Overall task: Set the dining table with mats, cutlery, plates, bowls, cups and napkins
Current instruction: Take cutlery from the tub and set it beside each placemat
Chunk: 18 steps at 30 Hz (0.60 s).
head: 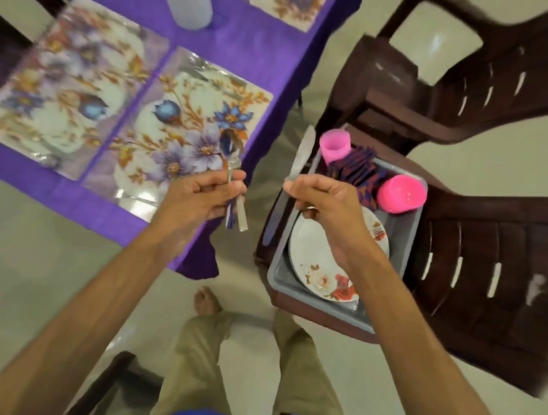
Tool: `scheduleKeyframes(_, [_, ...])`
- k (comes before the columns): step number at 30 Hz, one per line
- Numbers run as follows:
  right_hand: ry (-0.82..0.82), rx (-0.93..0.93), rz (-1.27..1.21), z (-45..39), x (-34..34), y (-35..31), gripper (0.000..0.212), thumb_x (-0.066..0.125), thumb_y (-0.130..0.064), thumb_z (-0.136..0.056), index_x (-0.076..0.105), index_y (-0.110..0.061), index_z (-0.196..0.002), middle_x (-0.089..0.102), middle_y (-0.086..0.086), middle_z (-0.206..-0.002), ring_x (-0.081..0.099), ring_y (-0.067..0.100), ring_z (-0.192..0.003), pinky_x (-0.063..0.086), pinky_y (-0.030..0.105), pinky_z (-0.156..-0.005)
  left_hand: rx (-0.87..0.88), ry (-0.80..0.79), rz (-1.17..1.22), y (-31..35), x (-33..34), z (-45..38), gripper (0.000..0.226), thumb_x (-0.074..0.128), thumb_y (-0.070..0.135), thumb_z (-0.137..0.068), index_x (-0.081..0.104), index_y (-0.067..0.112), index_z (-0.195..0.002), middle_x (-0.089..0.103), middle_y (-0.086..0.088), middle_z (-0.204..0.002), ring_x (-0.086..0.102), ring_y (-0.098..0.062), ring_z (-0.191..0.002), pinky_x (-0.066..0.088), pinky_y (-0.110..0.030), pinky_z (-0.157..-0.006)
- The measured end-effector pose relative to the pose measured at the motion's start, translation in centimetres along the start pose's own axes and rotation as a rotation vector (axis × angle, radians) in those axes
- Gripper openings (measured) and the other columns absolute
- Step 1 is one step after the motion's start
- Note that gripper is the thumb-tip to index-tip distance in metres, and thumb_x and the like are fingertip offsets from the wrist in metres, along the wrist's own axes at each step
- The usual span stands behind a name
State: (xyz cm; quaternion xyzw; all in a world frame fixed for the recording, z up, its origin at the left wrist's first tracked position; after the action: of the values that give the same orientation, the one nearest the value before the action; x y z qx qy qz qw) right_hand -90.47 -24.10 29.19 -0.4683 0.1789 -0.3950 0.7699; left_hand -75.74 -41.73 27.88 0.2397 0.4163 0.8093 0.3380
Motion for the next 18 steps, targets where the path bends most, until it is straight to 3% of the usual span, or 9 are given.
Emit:
scheduleKeyframes(4, [-0.029, -0.022, -0.022, 2.6, 8.3, -4.3, 0.011, 0.077, -0.017, -0.09, 0.079, -0.009, -0.096, 0.074, 0.003, -0.085, 0.063, 0.011, -0.074, 0.044, 0.028, -0.071, 0.056, -0.014, 0.044, 5.2, -5.6, 3.8, 0.031, 0.081, 0.019, -0.08, 0.081, 0.015, -0.111, 0.08, -0.008, -0.107, 0.075, -0.02, -0.094, 0.061, -0.033, -0.085])
scheduleKeyframes(8, [-0.101, -0.062, -0.029, 4.1, 19.9, -5.7, 0.006, 0.071, -0.011, -0.094, 0.072, -0.01, -0.099, 0.075, 0.01, -0.096, 0.069, 0.019, -0.079, 0.055, 0.031, -0.073, 0.1, 0.016, 0.109, 8.7, -15.6, 7.7, 0.028, 0.081, 0.02, -0.076, 0.081, 0.017, -0.104, 0.081, -0.007, -0.103, 0.077, -0.018, -0.094, 0.061, -0.028, -0.078])
scheduleKeyframes(11, [-0.087, -0.12, 0.047, 4.8, 28.9, -5.2, 0.026, 0.07, -0.006, -0.095, 0.057, -0.014, -0.117, 0.079, 0.009, -0.095, 0.076, 0.023, -0.085, 0.062, 0.04, -0.079, 0.12, 0.077, 0.152, 9.3, -25.1, 10.1, 0.024, 0.08, 0.019, -0.074, 0.081, 0.017, -0.098, 0.08, -0.006, -0.095, 0.076, -0.016, -0.086, 0.062, -0.029, -0.078])
scheduleKeyframes(13, [-0.106, -0.157, 0.116, 5.1, 35.8, -4.6, 0.032, 0.067, -0.004, -0.097, 0.049, -0.021, -0.117, 0.079, 0.013, -0.092, 0.076, 0.026, -0.085, 0.061, 0.041, -0.079, 0.126, 0.148, 0.182, 9.5, -31.9, 11.9, 0.019, 0.082, 0.021, -0.072, 0.082, 0.019, -0.091, 0.079, -0.007, -0.093, 0.074, -0.015, -0.083, 0.061, -0.031, -0.082])
scheduleKeyframes(15, [-0.178, -0.185, 0.156, 4.9, 42.5, -4.0, 0.026, 0.061, 0.002, -0.097, 0.056, -0.018, -0.113, 0.076, 0.016, -0.09, 0.074, 0.027, -0.08, 0.062, 0.044, -0.077, 0.122, 0.229, 0.225, 9.6, -38.1, 13.2, 0.014, 0.082, 0.017, -0.077, 0.082, 0.019, -0.091, 0.078, -0.006, -0.091, 0.07, -0.015, -0.081, 0.059, -0.033, -0.086])
scheduleKeyframes(18, [-0.296, -0.214, 0.3, 3.8, 52.4, -3.4, 0.023, 0.062, 0.003, -0.096, 0.076, -0.015, -0.102, 0.078, 0.005, -0.097, 0.075, 0.028, -0.09, 0.06, 0.052, -0.088, 0.123, 0.357, 0.245, 10.5, -47.1, 14.1, 0.018, 0.078, 0.006, -0.088, 0.079, 0.009, -0.106, 0.078, -0.007, -0.096, 0.071, -0.017, -0.087, 0.058, -0.038, -0.091])
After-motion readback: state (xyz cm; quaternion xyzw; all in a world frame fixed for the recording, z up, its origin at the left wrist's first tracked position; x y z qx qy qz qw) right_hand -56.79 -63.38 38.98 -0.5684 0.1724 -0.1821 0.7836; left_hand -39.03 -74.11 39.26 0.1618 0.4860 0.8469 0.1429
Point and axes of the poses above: each hand's wrist, its own z-axis away from the middle knuckle, its own x-axis out of the palm, y = z × x, the point moved 6 cm from there along -z, towards the middle knuckle
